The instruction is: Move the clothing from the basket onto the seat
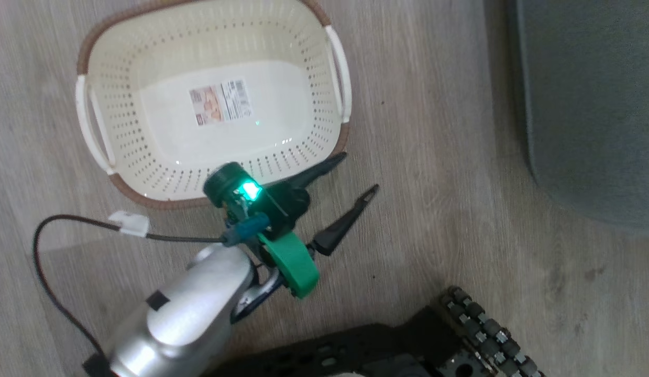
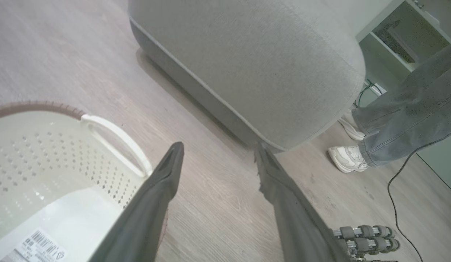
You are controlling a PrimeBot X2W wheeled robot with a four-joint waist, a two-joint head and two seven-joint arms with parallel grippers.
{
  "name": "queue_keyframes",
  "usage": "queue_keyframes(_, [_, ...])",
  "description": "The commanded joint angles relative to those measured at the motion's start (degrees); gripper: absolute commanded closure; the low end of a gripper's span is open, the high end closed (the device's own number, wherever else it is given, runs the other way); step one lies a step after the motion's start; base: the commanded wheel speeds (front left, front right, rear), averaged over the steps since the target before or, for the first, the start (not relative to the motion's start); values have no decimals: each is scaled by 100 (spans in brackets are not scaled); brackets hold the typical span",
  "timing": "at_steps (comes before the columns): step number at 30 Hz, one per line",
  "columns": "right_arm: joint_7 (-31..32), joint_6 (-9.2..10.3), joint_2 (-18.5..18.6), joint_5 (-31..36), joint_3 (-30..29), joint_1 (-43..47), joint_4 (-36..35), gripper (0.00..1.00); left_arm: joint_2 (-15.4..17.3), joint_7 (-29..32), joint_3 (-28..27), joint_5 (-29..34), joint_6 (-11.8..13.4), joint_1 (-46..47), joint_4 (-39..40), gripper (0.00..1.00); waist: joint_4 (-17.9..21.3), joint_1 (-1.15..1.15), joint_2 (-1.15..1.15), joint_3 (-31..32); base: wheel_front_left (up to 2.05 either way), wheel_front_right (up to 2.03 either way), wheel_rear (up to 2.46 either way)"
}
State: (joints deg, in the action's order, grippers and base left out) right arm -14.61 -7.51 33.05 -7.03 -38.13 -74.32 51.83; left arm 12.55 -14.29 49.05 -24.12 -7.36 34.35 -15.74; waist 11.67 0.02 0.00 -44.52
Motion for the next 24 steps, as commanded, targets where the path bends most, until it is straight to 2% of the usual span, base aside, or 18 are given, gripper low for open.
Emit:
queue_keyframes(1, [-14, 2, 267, 151, -289, 139, -19, 100, 104, -71, -168, 20, 40, -29, 200, 0, -42, -2, 0, -258, 0, 0, 0])
queue_keyframes(5, [-34, 2, 90, 504, -1037, 306, 230, 100, 243, -57, -233, -2, 96, -80, 258, 0, 48, -2, 0, -353, 0, 0, 0])
queue_keyframes(7, [-36, 2, -122, 646, -1193, 355, 140, 55, 285, -14, -204, -2, 103, -113, 286, 0, 107, -2, 0, -358, 0, 0, 0])
queue_keyframes(8, [-37, 2, -223, 700, -1268, 384, 80, 23, 300, 2, -194, -2, 113, -130, 303, 0, 137, -2, 0, -349, 0, 0, 0])
queue_keyframes(9, [-37, 2, -311, 762, -1331, 423, 40, 0, 308, 18, -182, -6, 120, -147, 319, 0, 161, -2, 0, -333, 0, 0, 0])
queue_keyframes(12, [-38, 2, -521, 895, -1395, 497, -41, 0, 317, 49, -162, -33, 140, -190, 344, 0, 228, -2, 0, -248, 0, 0, 0])
queue_keyframes(15, [-38, 2, -646, 960, -1152, 644, -55, 0, 287, 44, -150, -70, 148, -217, 329, 0, 278, -2, 0, -80, 0, 0, 0])
queue_keyframes(18, [-38, 2, -705, 973, -540, 975, -186, 0, 205, 16, -153, -130, 141, -243, 264, 0, 299, -2, 0, 182, 0, 0, 0])
queue_keyframes(24, [-39, 2, -982, 166, 705, 2221, -701, 0, -23, -49, -280, -355, 121, -449, -7, 0, 368, -2, 0, 935, 0, 0, 0])
